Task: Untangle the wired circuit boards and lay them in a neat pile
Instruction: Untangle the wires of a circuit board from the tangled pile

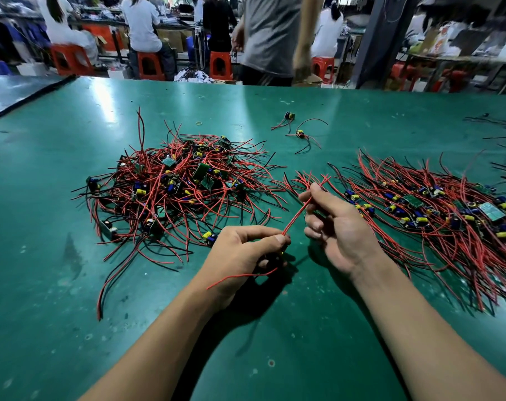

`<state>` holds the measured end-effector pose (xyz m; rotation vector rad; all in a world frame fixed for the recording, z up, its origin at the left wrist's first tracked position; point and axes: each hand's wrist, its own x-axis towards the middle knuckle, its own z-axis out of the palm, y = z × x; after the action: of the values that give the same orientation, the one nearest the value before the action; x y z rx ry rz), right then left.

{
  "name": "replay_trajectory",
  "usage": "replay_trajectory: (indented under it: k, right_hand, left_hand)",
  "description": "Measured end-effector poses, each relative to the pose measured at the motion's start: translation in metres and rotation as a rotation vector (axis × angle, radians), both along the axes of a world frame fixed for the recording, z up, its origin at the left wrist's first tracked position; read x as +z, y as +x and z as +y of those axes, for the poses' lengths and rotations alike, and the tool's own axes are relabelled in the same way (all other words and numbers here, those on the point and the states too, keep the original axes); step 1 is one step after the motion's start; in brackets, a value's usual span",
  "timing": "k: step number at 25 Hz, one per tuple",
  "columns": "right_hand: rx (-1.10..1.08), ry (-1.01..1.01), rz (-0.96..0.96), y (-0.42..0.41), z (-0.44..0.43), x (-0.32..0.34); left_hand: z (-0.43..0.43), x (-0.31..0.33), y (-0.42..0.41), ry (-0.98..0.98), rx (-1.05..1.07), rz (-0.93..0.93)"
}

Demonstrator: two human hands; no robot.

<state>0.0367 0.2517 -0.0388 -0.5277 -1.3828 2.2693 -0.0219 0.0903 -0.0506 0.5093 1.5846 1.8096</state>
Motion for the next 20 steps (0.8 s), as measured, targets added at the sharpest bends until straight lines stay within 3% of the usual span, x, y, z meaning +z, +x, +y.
replay_trajectory:
  k: [4, 9, 15, 20]
  right_hand:
    - [-0.099, -0.045, 0.04, -0.002, -0.001, 0.001]
    - [-0.076, -0.272, 0.086, -0.003, -0.001, 0.005]
    - [-0.158, -0.244, 0.1, 0.0, 0.007, 0.009]
    - [-0.102, -0.34, 0.139, 0.004, 0.009, 0.014]
  left_hand:
    - [0.0, 0.0, -0.002, 0.012, 0.014, -0.013]
    - [0.001, 0.001, -0.002, 0.018, 0.012, -0.01]
    - [-0.002, 0.0, -0.003, 0.016, -0.018, 0.001]
    - [-0.002, 0.002, -0.003, 0.013, -0.035, -0.01]
